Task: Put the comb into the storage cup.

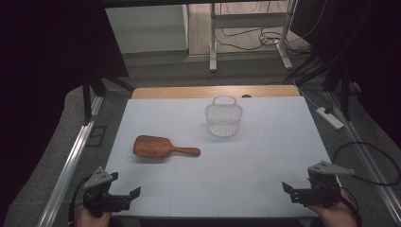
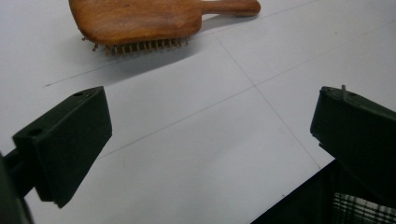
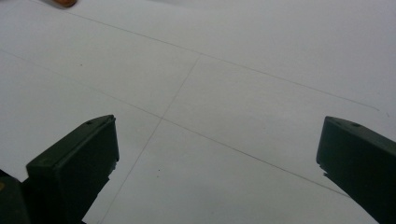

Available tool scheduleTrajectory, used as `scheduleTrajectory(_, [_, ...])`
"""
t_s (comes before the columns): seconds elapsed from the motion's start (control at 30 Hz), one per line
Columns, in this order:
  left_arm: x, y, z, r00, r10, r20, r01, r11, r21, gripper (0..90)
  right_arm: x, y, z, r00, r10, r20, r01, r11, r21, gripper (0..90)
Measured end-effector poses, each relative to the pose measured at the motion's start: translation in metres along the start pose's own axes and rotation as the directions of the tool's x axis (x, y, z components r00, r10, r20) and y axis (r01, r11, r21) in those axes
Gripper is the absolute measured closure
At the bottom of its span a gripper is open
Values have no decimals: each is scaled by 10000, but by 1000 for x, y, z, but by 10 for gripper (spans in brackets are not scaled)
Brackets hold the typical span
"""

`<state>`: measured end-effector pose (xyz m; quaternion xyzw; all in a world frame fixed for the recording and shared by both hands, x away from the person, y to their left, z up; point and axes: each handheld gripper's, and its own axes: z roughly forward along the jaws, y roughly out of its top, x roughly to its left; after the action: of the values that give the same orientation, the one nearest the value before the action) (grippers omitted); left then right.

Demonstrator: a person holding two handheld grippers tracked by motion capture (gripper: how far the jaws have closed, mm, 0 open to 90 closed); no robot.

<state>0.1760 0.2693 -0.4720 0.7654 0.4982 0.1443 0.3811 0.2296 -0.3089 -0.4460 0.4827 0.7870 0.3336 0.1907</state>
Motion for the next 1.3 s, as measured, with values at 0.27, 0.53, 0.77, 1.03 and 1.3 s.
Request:
scheduleTrajectory(0.27, [0, 0, 0, 10000, 15, 4, -15, 9999, 117, 0, 1, 0, 0, 10000, -74, 10, 74, 10000, 25, 0])
scheduleTrajectory(0.53, [1, 0, 1, 10000, -46, 65, 45, 9998, 173, 0, 1, 0, 1, 10000, -74, -32, 74, 10000, 61, 0])
scheduleTrajectory(0.77, [0, 1, 2, 10000, 15, 1, -15, 9996, 280, 0, 2, 0, 0, 9998, -186, -39, 186, 9998, -5, 0])
scheduleTrajectory(1.03, [0, 6, 5, 9997, 24, 251, -30, 9997, 238, 0, 2, 0, 0, 9997, -226, -83, 226, 9997, 27, 0])
scheduleTrajectory(1.3, [0, 13, 10, 9990, 259, 375, -267, 9995, 191, 0, 2, 0, 1, 9995, -290, -117, 291, 9996, 57, 0])
